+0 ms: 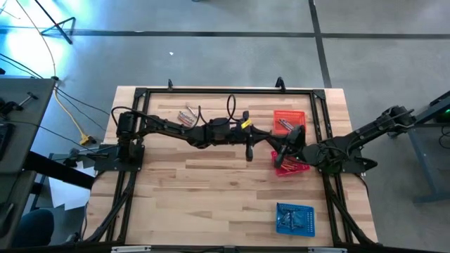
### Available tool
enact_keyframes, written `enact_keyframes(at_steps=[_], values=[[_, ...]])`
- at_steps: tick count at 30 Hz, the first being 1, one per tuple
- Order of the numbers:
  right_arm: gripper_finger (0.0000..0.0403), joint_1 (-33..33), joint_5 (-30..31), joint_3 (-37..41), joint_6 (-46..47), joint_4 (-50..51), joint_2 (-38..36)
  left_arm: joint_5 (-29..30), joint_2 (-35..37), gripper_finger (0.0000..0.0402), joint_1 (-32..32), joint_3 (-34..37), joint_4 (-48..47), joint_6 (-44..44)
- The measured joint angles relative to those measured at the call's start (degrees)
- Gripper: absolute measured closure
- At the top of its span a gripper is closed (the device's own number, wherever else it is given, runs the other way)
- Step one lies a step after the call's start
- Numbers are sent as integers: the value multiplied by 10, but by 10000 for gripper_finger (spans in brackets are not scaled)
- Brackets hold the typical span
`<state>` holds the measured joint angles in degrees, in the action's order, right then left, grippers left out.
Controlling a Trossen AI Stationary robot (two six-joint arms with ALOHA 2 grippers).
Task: Sort crayons
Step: Put the gray crayon into the orange bin
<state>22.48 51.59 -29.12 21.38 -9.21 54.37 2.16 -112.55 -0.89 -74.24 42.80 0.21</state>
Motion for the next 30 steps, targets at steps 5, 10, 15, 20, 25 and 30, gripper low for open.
enact_keyframes(at_steps=[5, 10, 15, 20, 25, 30], values=[[387, 0, -22, 0, -17, -9, 0, 0, 0, 401, 2, 0, 0, -1], [396, 0, -21, 0, -17, -13, 0, 0, 0, 397, 2, 0, 1, -20], [398, 0, -23, 0, -17, -15, 0, 0, 0, 364, 2, 0, 0, -25], [400, 0, -24, 0, -22, -16, -2, -2, 0, 322, 3, 0, -7, 4], [401, -7, -21, 0, -35, 21, -51, -1, 0, 289, 2, 0, -11, 1], [401, -47, -20, -1, 37, 167, -134, 0, 0, 272, 1, 0, -26, 1]])
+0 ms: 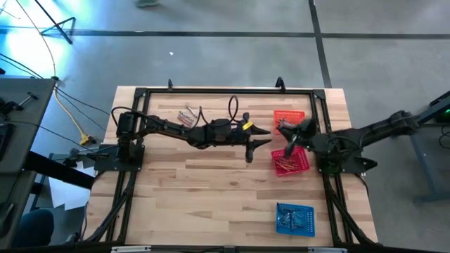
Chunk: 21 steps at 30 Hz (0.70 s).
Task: Sort crayons
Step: Put the gray crayon into the orange bin
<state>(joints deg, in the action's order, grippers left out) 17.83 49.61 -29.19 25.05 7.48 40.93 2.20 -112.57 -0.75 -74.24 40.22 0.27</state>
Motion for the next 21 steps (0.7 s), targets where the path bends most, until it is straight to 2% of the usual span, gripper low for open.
enact_keyframes(at_steps=[5, 8, 15, 21], values=[[402, -74, -2, 0, 122, 185, -43, -1, 0, 269, 2, 0, -4, -1], [402, -126, -14, 0, 170, 252, -42, -1, 0, 268, 5, 0, -4, -6], [402, -237, -105, 0, 136, 245, 5, -1, 0, 268, 11, 0, -5, -6], [402, -328, -152, 0, 121, 245, 82, -1, 0, 268, 16, 0, -6, -6]])
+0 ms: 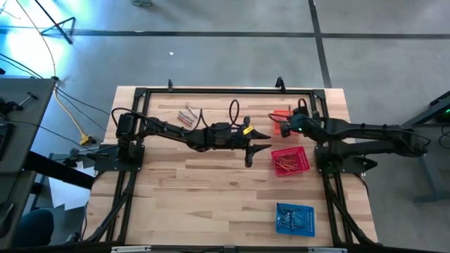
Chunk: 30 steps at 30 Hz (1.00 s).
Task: Sort crayons
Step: Put the gray crayon into the orange bin
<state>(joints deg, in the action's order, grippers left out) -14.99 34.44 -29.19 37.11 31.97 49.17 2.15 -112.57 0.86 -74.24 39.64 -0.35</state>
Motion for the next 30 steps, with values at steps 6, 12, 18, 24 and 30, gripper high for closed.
enact_keyframes(at_steps=[6, 12, 18, 24, 30], values=[[402, -53, -8, 0, -12, -16, 92, 0, 0, 268, 9, 0, 0, 0], [400, -79, -40, 0, -43, -89, 167, 0, 0, 268, 20, 0, -7, 2], [397, -90, -58, 0, -61, -113, 203, 0, 0, 268, 27, 0, -17, 1], [366, -90, -59, 0, -77, -108, 201, 0, 0, 268, 30, 0, -21, 4], [311, -90, -92, 0, -90, -107, 201, 0, 0, 268, 30, 0, -22, 6]])
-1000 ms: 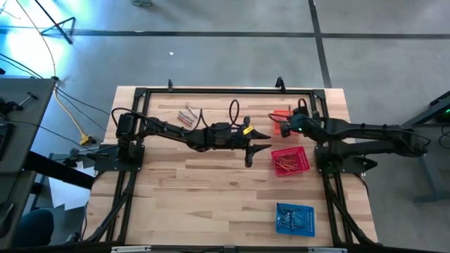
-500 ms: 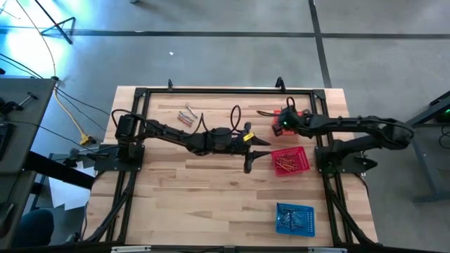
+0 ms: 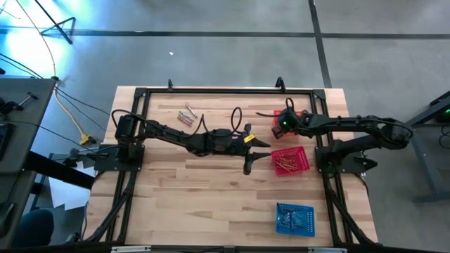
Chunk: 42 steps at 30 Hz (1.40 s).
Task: Sort crayons
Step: Put the gray crayon into the orange bin
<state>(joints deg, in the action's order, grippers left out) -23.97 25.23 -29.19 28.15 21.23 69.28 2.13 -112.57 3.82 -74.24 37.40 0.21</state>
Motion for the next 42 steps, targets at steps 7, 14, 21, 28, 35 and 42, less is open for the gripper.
enact_keyframes(at_steps=[7, 14, 21, 28, 35, 42], values=[[290, 0, -44, -3, 3, 7, -26, 9, 0, 268, -3, 0, -56, 7], [298, 31, -45, -79, -25, 69, -140, 129, 37, 268, -8, 0, -252, 50], [301, 128, -44, -119, -42, 66, -238, 303, 96, 268, -24, 0, -665, -26], [301, 207, 14, -119, -41, 65, -252, 354, 100, 268, -122, 1, -896, -245], [301, 240, 32, -119, -36, 57, -227, 264, 100, 268, -260, 1, -844, -293], [301, 265, 32, -119, -51, 70, -205, 112, 99, 268, -349, 0, -838, -264]])
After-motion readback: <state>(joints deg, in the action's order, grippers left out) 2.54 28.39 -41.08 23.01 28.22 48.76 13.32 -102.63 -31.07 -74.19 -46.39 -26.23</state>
